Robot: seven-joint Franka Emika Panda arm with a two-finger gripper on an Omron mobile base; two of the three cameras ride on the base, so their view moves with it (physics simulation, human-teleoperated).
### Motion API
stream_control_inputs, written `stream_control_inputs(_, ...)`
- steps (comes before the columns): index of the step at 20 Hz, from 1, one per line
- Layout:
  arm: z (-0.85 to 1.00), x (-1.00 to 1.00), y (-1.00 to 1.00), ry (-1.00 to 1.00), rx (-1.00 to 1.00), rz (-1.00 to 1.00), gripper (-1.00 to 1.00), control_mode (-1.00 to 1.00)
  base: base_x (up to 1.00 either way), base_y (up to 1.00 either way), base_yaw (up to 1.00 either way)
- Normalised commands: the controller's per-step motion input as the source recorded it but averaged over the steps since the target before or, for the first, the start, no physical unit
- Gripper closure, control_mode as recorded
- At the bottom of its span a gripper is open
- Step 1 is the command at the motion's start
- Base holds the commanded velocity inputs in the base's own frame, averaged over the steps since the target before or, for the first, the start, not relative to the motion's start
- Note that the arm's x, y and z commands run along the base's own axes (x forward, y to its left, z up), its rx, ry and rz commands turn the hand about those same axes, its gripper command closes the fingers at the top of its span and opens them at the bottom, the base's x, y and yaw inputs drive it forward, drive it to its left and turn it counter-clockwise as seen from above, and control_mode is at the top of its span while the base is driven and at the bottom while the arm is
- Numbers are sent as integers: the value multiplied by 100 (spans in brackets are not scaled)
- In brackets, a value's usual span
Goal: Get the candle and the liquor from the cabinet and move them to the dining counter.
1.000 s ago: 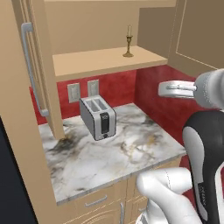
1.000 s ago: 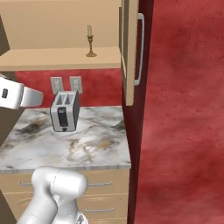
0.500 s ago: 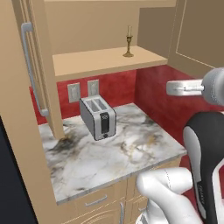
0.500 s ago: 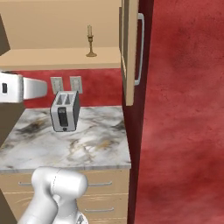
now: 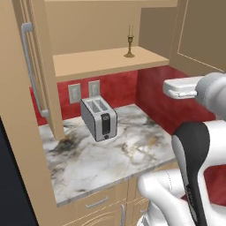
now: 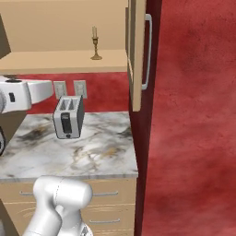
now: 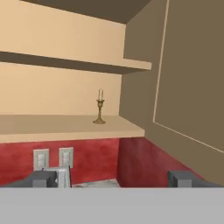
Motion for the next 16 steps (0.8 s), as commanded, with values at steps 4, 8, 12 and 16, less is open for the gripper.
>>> stream_control_inputs(4, 30, 37, -11, -7, 0, 0, -100, -100, 0, 0, 0)
stream_control_inputs(8, 31, 34, -5, -1, 0, 0, -100, -100, 0, 0, 0)
stream_control_inputs(12, 5, 21, 0, 0, 0, 0, -100, -100, 0, 0, 0)
stream_control_inputs(16, 0, 7, 0, 0, 0, 0, -100, -100, 0, 0, 0)
